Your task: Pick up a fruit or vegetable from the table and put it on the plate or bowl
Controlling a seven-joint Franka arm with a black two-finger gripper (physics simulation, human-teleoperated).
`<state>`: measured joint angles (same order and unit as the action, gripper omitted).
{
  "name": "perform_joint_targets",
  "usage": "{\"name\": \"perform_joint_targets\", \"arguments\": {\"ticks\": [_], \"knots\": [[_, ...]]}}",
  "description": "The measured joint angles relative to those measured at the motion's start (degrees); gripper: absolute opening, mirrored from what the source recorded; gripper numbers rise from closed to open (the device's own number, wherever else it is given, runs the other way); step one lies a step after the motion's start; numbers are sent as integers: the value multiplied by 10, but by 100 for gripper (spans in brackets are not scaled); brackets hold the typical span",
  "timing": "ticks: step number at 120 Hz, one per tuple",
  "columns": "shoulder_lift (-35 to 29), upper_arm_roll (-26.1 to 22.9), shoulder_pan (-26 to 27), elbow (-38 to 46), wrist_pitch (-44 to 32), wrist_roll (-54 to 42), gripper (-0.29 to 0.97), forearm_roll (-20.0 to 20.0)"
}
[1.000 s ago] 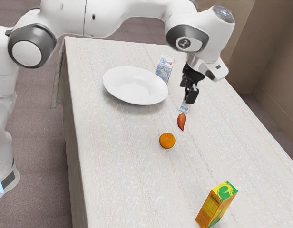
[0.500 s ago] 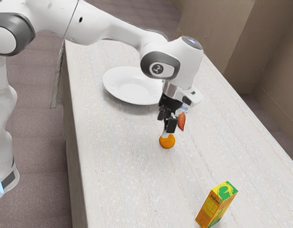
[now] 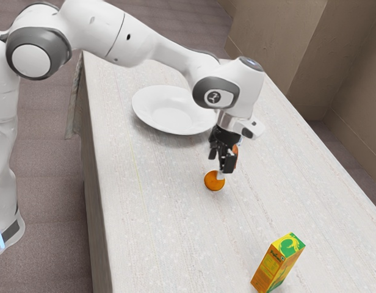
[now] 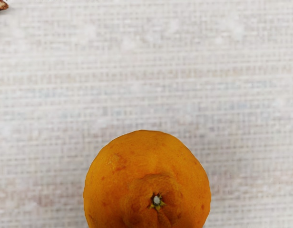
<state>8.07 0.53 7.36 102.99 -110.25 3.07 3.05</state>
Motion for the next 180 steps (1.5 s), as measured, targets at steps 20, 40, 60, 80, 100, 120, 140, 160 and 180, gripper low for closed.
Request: {"name": "perform_joint_targets", "arguments": {"ticks": [20,40,60,80,100,120,140,160,180], "knots": [[5,-6,-8,0,-4,-8,68,14],[16,-12,-15,1,-8,-15,68,27],[30,-12,-20,2,-12,-22,68,39],[38,-16,-20,3,-16,-29,68,50],[42,-15,-21,3,-18,-34,57,55],[43,-11,-21,3,-19,-36,34,59],[12,-9,-15,3,-18,-33,30,50],[-91,5,-1,2,20,-25,31,-6],[-118,76,-3,-52,94,-28,30,-66]]}}
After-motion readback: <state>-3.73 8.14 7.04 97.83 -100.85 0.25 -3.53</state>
